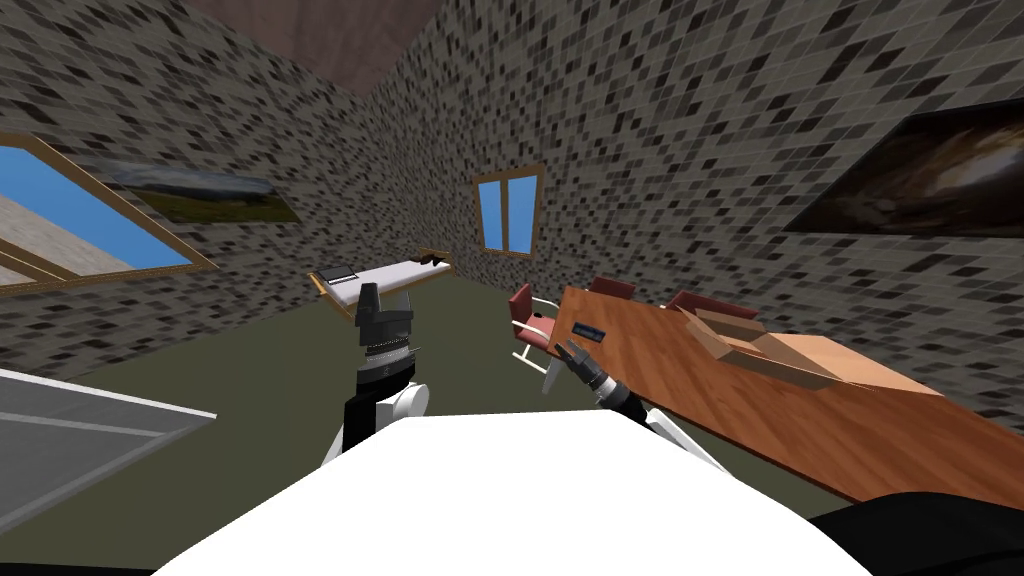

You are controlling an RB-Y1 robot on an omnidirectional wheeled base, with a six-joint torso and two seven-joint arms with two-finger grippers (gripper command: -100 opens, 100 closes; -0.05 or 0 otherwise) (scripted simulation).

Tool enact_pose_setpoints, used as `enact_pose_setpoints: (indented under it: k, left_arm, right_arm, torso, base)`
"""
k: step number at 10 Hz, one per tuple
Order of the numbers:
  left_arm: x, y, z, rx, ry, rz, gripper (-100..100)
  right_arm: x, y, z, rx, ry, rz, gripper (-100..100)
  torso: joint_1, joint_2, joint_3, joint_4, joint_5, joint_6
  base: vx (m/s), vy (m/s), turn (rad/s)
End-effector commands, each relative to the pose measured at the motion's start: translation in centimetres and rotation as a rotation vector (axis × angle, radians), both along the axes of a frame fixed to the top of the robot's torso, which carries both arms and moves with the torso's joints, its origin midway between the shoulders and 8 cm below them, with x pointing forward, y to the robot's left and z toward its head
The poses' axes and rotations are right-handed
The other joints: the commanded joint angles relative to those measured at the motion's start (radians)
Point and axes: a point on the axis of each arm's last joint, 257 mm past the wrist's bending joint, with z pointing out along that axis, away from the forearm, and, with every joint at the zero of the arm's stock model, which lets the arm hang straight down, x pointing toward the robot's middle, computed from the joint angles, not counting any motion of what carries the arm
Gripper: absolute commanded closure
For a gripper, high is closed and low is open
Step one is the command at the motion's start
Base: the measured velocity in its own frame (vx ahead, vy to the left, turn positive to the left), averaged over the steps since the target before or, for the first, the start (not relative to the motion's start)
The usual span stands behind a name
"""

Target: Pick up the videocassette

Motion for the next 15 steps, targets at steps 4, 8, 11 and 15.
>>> enact_pose_setpoints:
  k: [4, 8, 11, 15]
  left_arm:
    - [0.0, 0.0, 0.0, 0.000, 0.000, 0.000, 0]
    - [0.0, 0.0, 0.0, 0.000, 0.000, 0.000, 0]
    - [0.0, 0.0, 0.0, 0.000, 0.000, 0.000, 0]
    - [0.0, 0.0, 0.0, 0.000, 0.000, 0.000, 0]
  right_arm:
    - [-1.1, -2.0, -5.2, -0.173, 0.086, 0.052, -100]
    - [-2.4, -4.8, -9.3, -0.325, 0.160, 0.098, -100]
    - [-3.3, -7.2, -11.1, -0.429, 0.203, 0.133, -100]
    - [-5.0, -11.7, -14.4, -0.586, 0.285, 0.174, -100]
  torso:
    - [-0.001, 0.000, 0.000, 0.000, 0.000, 0.001]
    - [-0.001, -0.001, -0.001, 0.000, 0.000, 0.001]
    - [-0.002, -0.002, -0.001, -0.001, -0.001, 0.000]
    - [-0.002, -0.004, -0.002, -0.001, 0.000, 0.000]
  base:
    - [0.034, 0.040, 0.102]
    - [0.045, 0.030, 0.112]
    - [0.058, 0.019, 0.091]
    - [0.074, 0.013, 0.115]
